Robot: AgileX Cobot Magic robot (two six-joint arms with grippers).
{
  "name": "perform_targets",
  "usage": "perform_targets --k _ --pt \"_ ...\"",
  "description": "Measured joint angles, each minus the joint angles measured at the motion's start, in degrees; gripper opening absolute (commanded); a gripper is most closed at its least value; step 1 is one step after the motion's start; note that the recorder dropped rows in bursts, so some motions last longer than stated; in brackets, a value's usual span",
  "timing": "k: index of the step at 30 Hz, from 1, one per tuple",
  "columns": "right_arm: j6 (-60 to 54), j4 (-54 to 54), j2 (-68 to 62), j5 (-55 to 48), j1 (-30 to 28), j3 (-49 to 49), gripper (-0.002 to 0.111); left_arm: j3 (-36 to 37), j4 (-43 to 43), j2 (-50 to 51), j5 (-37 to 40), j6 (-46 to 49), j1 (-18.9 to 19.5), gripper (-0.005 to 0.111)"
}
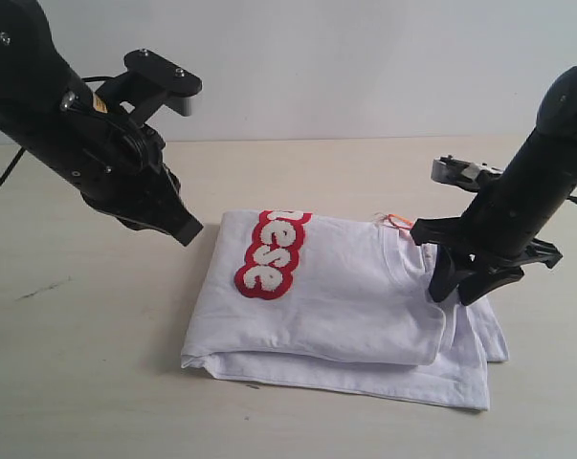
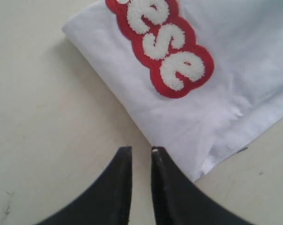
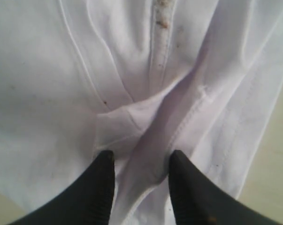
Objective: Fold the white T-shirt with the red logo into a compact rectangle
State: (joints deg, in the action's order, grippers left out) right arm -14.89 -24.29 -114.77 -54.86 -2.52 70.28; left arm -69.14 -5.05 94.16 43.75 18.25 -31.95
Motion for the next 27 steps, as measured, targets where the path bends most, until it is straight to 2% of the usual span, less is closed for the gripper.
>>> perform_targets --k 4,8,18,23,25,27 --pt "0.0 0.1 0.0 -1.59 0.0 0.86 0.039 1.74 0.46 -1.79 -4.21 -3.07 1.34 0.013" --pt "0.0 0.45 1.62 -2.25 0.0 2.49 0.039 5.58 0.46 -7.3 -10.96 -4.83 6.29 0.01" --pt "0.0 0.57 9.18 -2.11 0.0 3.11 0.039 14.45 0.97 -34.15 -26.54 -13.05 27.87 0.002" --pt "0.0 0.16 10.0 -1.87 0.0 3.11 0.039 19.81 0.97 -51.23 -39.64 -17.21 42.43 0.0" --pt "-0.32 -0.53 10.0 -1.53 0.0 3.11 0.039 20.61 0.97 -55.29 -43.11 -19.5 46.24 0.0" --pt "-0.83 -1.34 10.0 -1.4 0.0 3.11 0.039 20.72 0.97 -56.93 -44.78 -20.64 47.43 0.0"
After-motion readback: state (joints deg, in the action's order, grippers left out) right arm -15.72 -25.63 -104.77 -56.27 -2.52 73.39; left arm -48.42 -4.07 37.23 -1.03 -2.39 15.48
